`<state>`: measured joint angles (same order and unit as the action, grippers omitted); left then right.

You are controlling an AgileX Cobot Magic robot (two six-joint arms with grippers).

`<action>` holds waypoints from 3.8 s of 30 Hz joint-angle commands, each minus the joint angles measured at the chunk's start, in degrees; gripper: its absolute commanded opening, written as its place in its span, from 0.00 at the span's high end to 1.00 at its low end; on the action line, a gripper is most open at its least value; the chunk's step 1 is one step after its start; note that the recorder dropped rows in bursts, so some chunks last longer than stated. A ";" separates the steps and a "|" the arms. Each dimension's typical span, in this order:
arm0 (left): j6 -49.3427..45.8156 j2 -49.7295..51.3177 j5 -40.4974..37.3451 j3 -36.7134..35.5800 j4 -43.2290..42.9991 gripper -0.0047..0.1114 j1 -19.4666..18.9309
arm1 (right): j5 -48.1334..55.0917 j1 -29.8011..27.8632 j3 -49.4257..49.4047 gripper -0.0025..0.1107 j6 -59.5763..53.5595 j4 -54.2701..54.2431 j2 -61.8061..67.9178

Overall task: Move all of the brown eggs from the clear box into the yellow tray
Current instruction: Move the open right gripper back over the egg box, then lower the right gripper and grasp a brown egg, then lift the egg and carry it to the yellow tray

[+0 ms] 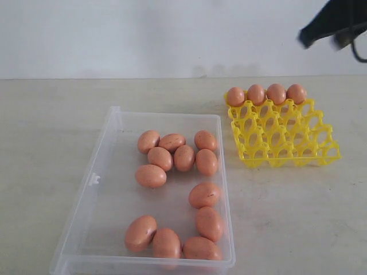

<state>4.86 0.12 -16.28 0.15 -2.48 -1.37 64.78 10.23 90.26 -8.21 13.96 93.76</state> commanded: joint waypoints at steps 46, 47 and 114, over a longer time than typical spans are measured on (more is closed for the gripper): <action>-0.13 -0.12 0.39 -0.15 0.14 0.92 -0.20 | 5.19 25.76 1.33 0.44 0.76 -34.81 28.48; -0.13 -0.12 0.39 -0.15 0.14 0.92 -0.20 | 5.19 25.76 0.82 0.44 0.76 -35.13 28.58; -0.13 -0.12 0.39 -0.15 0.14 0.92 -0.20 | -121.92 -20.54 -6.12 0.98 81.00 76.32 33.45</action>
<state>4.86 0.12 -16.28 0.15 -2.48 -1.37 -58.61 -9.88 83.69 77.32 89.42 126.52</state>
